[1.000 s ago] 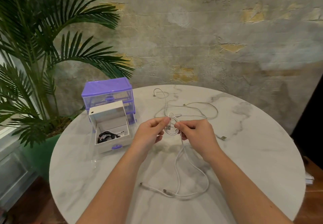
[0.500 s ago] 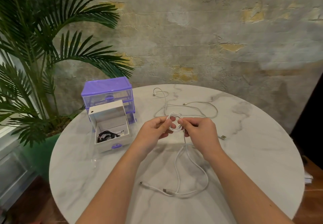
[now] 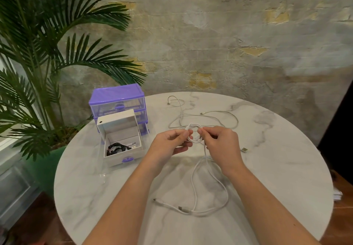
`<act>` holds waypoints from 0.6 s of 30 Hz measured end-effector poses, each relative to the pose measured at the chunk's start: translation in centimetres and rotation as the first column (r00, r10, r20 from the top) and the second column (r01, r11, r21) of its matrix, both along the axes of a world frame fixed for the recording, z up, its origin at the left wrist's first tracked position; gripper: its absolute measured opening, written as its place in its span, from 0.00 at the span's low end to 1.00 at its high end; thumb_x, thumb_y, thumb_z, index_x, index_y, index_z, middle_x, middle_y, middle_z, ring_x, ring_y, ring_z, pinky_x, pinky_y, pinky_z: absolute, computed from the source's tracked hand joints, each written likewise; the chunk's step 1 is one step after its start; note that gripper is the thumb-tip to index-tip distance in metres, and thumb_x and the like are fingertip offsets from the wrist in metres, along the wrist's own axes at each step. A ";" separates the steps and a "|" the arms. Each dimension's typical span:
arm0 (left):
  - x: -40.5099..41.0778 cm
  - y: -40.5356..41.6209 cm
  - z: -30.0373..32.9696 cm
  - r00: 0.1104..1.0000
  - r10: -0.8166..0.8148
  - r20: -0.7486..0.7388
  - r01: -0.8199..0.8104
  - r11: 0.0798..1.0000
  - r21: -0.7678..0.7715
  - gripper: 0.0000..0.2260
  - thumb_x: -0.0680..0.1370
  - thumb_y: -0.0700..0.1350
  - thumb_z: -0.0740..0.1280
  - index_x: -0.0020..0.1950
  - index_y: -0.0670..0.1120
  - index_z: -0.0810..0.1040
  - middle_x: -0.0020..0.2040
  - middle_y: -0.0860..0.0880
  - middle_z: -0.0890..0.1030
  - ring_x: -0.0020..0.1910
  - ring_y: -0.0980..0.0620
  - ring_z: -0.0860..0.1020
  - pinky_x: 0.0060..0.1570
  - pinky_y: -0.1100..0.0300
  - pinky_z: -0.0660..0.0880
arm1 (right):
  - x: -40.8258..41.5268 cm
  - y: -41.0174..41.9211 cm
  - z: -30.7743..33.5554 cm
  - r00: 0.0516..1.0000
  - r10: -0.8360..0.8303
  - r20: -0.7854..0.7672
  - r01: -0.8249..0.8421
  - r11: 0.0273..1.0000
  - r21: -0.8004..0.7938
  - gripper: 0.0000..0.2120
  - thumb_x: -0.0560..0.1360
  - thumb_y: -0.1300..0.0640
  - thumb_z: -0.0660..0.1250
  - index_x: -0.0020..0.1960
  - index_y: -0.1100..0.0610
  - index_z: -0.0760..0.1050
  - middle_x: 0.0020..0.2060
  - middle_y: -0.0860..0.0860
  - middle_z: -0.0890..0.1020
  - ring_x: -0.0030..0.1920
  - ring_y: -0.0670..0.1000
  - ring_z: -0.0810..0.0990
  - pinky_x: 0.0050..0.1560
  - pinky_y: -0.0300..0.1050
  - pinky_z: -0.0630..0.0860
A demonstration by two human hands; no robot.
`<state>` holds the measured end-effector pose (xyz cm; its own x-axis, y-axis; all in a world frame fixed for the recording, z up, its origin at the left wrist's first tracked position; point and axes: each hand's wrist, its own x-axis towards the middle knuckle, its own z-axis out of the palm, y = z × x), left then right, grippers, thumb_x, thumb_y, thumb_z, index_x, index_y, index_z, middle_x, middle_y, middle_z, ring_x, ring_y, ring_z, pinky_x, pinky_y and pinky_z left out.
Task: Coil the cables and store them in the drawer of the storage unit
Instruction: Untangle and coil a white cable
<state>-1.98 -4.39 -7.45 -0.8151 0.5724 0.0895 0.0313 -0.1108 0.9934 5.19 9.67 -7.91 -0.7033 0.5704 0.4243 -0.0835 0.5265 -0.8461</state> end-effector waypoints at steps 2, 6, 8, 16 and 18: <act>0.0 0.1 -0.1 0.999 0.039 0.009 -0.039 0.999 0.020 0.09 0.79 0.42 0.66 0.52 0.37 0.82 0.46 0.50 0.84 0.40 0.55 0.82 0.45 0.63 0.80 | -0.1 -0.2 -0.1 1.000 0.017 0.001 -0.017 1.000 -0.015 0.06 0.75 0.52 0.70 0.44 0.52 0.85 0.34 0.50 0.83 0.37 0.53 0.79 0.43 0.54 0.78; -0.3 0.2 -0.1 0.985 0.170 0.012 -0.170 0.983 0.073 0.08 0.79 0.39 0.66 0.54 0.37 0.82 0.43 0.48 0.84 0.37 0.57 0.82 0.44 0.65 0.80 | 0.2 -0.6 0.5 0.984 0.176 -0.009 -0.175 0.969 -0.173 0.04 0.75 0.52 0.71 0.44 0.46 0.84 0.38 0.49 0.85 0.32 0.48 0.78 0.41 0.47 0.80; -0.5 0.0 0.0 0.976 0.212 0.039 -0.216 0.967 0.135 0.08 0.78 0.39 0.67 0.54 0.39 0.82 0.40 0.49 0.85 0.38 0.56 0.83 0.43 0.65 0.80 | 0.4 -0.4 0.6 0.970 0.239 0.052 -0.226 0.957 -0.183 0.05 0.76 0.49 0.69 0.44 0.45 0.84 0.38 0.48 0.85 0.31 0.44 0.76 0.39 0.40 0.76; -1.5 -0.9 0.5 0.939 0.291 0.184 -0.342 0.846 0.410 0.07 0.80 0.40 0.63 0.50 0.43 0.81 0.46 0.51 0.83 0.41 0.57 0.82 0.42 0.67 0.78 | 0.9 0.1 0.4 0.882 0.278 0.382 -0.230 0.959 -0.167 0.06 0.75 0.53 0.70 0.47 0.52 0.84 0.38 0.46 0.83 0.22 0.38 0.71 0.27 0.30 0.67; -1.6 -1.1 0.6 0.930 0.299 0.212 -0.364 0.823 0.436 0.07 0.80 0.41 0.63 0.51 0.44 0.81 0.45 0.50 0.83 0.42 0.56 0.83 0.42 0.67 0.79 | 1.1 0.3 0.5 0.847 0.261 0.463 -0.238 0.965 -0.108 0.09 0.76 0.48 0.69 0.43 0.51 0.84 0.35 0.45 0.81 0.24 0.39 0.70 0.28 0.33 0.66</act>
<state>-3.57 -5.52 -6.82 -0.9706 0.1841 0.1553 0.0260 -0.5612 0.8273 6.25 9.95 -7.41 -0.9331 0.3592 -0.0137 0.2056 0.5021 -0.8400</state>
